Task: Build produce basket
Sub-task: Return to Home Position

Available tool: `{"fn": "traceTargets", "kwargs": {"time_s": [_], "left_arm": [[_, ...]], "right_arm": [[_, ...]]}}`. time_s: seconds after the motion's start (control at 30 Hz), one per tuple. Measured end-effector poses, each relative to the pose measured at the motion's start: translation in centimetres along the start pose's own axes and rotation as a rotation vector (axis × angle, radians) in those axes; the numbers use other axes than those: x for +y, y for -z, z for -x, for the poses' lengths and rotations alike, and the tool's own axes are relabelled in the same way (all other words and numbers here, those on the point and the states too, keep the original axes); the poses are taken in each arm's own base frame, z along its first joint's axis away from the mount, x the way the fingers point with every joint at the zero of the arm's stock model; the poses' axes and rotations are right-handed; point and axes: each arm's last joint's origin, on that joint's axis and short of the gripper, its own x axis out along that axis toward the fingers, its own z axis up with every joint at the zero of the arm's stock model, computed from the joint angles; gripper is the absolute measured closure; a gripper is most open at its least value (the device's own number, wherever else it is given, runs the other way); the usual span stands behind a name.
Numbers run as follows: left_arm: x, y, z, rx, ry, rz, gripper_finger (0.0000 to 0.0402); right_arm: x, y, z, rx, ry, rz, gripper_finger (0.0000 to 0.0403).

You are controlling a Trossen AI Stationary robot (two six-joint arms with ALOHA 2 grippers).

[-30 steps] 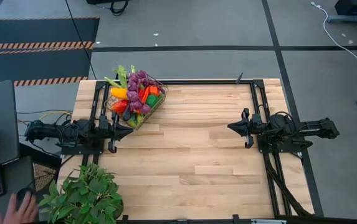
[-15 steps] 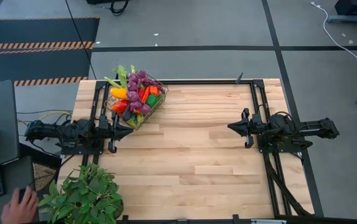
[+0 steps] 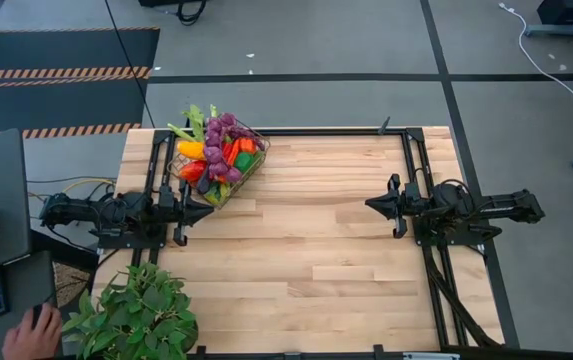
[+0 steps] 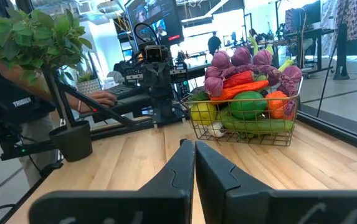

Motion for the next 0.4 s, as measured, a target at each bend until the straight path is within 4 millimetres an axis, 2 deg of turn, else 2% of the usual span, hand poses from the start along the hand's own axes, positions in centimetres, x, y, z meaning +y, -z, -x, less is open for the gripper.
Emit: {"fn": "traceTargets", "kwargs": {"time_s": [0.4], "left_arm": [[0.0,0.0,0.0,0.0,0.0,0.0,0.0366]], "right_arm": [[0.0,0.0,0.0,0.0,0.0,0.0,0.0384]]}}
